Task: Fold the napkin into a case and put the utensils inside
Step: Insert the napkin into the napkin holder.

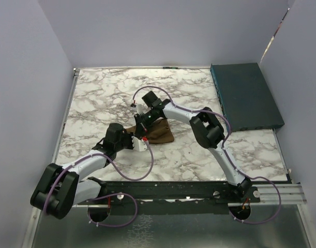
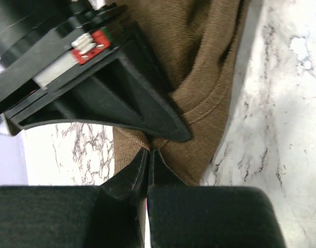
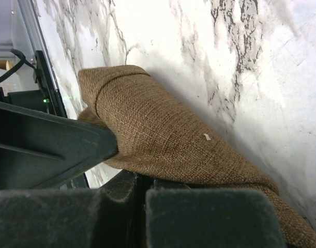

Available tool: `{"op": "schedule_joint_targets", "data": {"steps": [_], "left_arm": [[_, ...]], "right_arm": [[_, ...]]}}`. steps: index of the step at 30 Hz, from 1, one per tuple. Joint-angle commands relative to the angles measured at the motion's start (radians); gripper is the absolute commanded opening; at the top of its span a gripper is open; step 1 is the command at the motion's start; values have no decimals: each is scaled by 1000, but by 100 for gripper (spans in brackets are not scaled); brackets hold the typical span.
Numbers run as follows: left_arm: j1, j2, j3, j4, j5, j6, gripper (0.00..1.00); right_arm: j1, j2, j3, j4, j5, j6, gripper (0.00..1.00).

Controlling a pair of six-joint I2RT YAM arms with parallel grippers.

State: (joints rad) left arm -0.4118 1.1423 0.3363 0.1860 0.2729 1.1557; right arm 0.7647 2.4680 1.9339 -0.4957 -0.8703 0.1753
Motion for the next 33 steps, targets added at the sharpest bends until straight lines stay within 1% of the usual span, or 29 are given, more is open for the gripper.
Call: {"op": "schedule_joint_targets", "data": {"steps": [1, 5, 7, 9, 11, 14, 16, 20, 23, 26, 27, 33], "left_arm": [[-26, 64, -26, -32, 56, 162, 0], [-30, 107, -58, -37, 40, 333, 0], [-33, 140, -56, -40, 17, 372, 0], [-33, 166, -45, -45, -6, 387, 0], [-33, 183, -40, -55, -24, 402, 0], [-33, 203, -43, -79, -52, 430, 0], [-33, 212, -48, -83, -63, 432, 0], [-33, 215, -44, -104, -76, 411, 0], [-32, 212, -41, -127, -81, 388, 0], [-33, 205, -45, -140, -80, 366, 0], [-33, 202, -45, -142, -76, 357, 0], [-25, 203, 17, -184, -46, 238, 0]], "right_arm": [[7, 24, -23, 49, -26, 49, 1], [7, 23, -20, 91, -60, 93, 1], [6, 11, -35, 118, -81, 109, 4], [1, -23, -94, 174, -89, 126, 10], [-13, -70, -161, 241, -93, 136, 19], [-44, -154, -273, 333, -82, 141, 36], [-61, -201, -335, 381, -68, 144, 41], [-86, -266, -407, 391, -66, 122, 44], [-105, -336, -516, 433, -52, 122, 45], [-132, -398, -647, 527, -21, 142, 44], [-140, -413, -679, 535, -14, 139, 44], [-154, -510, -846, 554, 75, 18, 44]]}}
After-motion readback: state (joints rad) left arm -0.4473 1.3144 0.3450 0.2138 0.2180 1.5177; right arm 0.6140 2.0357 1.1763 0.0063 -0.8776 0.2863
